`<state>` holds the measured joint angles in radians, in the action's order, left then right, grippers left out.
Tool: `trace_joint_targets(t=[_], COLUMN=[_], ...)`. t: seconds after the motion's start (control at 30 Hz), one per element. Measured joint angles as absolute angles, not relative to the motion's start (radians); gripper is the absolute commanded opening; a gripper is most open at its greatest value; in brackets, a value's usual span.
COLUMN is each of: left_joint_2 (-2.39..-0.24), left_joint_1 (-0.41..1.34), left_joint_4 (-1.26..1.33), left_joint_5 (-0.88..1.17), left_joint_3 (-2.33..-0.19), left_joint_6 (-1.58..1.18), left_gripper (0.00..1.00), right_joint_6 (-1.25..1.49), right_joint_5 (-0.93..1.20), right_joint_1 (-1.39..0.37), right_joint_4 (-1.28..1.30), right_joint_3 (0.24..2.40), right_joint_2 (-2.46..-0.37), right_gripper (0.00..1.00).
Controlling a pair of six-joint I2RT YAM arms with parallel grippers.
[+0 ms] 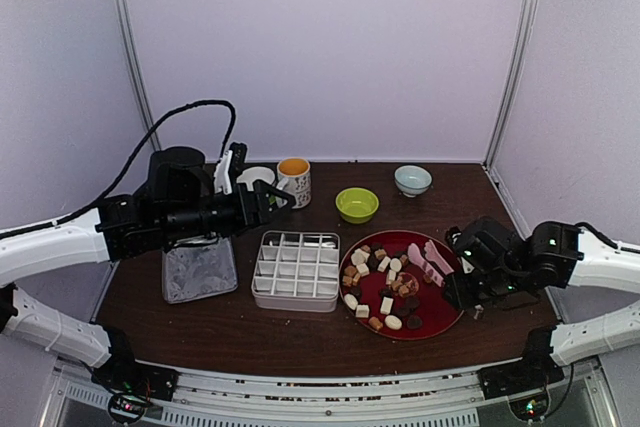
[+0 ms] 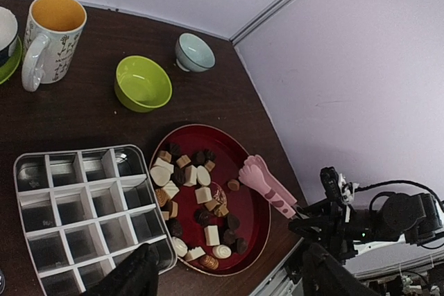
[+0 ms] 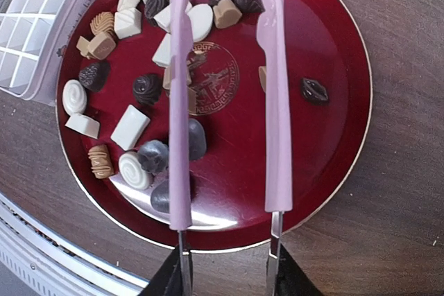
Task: Pack the chocolate
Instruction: Pick up the fake chocolate from the plate.
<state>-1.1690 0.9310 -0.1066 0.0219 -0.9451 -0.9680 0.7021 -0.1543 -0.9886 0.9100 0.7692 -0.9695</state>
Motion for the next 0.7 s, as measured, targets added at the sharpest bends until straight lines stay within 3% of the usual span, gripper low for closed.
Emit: trace_joint_targets(t=[0.5, 0.7], left_joint_2=[-1.157, -1.143], left_joint_1=[0.931, 0.931], left_joint_4=[-0.209, -0.211], left_joint_5=[-0.023, -0.038], left_joint_3=[-0.992, -0.986], left_joint_6=[-0.879, -0.861], left_gripper=[0.74, 0.79], right_joint_6=[0.715, 0.731], right_joint_5=[-0.117, -0.097], right_joint_1=[-0.903, -0.901], right_joint_4=[0.916, 0.899], right_joint_3=[0.7, 0.66], right_joint_2=[-0.946, -0.955], right_gripper=[0.39, 0.39])
